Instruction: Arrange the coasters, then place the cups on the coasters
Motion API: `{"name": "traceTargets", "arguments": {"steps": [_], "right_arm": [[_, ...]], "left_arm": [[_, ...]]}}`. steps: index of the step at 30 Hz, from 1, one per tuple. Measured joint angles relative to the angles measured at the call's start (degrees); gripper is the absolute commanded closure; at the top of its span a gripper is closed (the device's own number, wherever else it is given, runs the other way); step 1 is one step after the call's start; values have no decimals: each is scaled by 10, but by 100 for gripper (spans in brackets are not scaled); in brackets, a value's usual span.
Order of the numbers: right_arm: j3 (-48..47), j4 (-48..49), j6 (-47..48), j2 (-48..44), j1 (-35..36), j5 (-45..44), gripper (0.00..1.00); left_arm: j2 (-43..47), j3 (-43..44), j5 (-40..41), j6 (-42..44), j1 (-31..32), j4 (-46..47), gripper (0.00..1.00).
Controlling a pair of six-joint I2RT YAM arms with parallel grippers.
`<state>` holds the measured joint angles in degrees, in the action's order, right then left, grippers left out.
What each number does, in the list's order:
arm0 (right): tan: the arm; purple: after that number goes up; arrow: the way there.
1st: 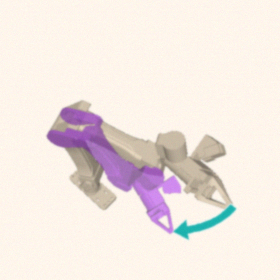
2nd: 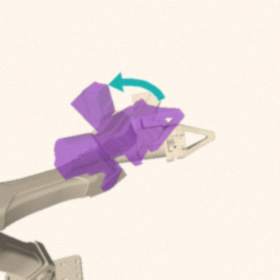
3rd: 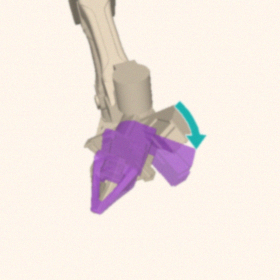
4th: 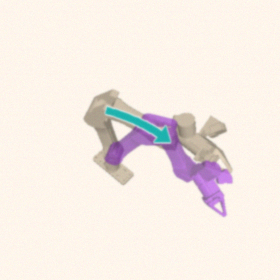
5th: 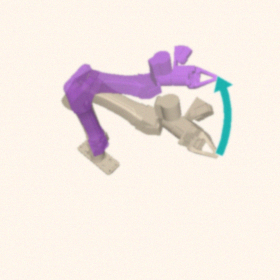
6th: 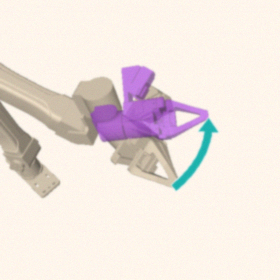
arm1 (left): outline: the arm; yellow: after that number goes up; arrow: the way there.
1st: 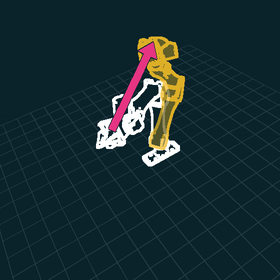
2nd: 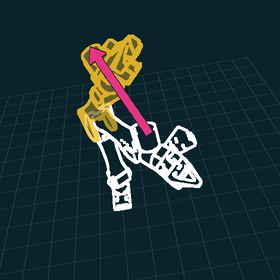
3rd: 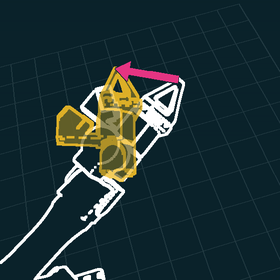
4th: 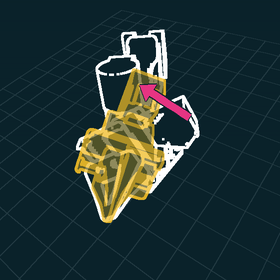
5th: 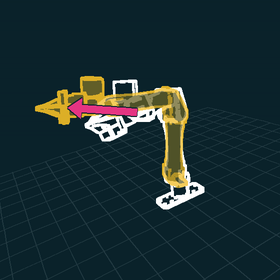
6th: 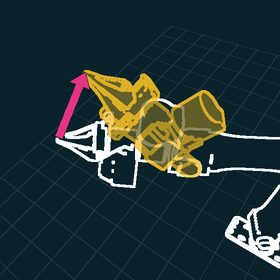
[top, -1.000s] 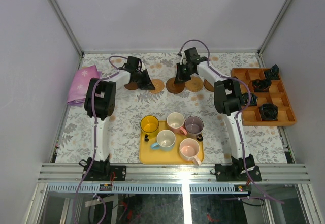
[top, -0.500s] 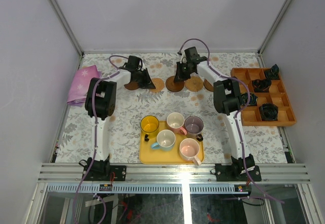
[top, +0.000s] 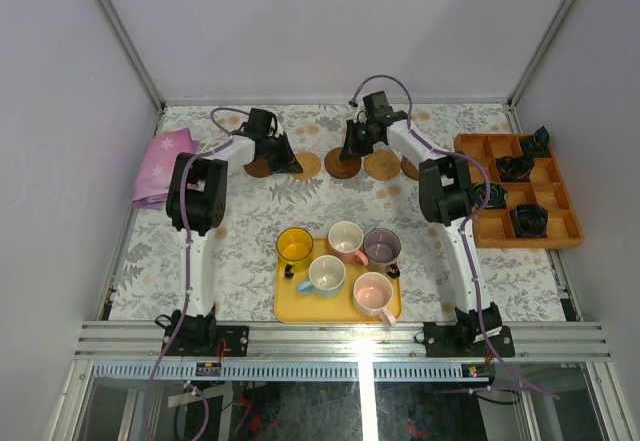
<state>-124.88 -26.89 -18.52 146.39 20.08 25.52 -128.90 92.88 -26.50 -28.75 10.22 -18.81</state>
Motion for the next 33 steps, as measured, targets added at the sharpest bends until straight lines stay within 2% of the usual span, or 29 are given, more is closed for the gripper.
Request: {"name": "traceTargets", "arguments": {"steps": [27, 30, 33], "right_arm": [[10, 13, -2, -3, -2, 12, 94], [14, 16, -2, -5, -2, 14, 91], [21, 19, -1, -11, -2, 16, 82]], "left_arm": [[0, 5, 3, 0, -3, -2, 98], [-2, 11, 9, 0, -4, -2, 98], [-3, 12, 8, 0, -5, -2, 98]]}}
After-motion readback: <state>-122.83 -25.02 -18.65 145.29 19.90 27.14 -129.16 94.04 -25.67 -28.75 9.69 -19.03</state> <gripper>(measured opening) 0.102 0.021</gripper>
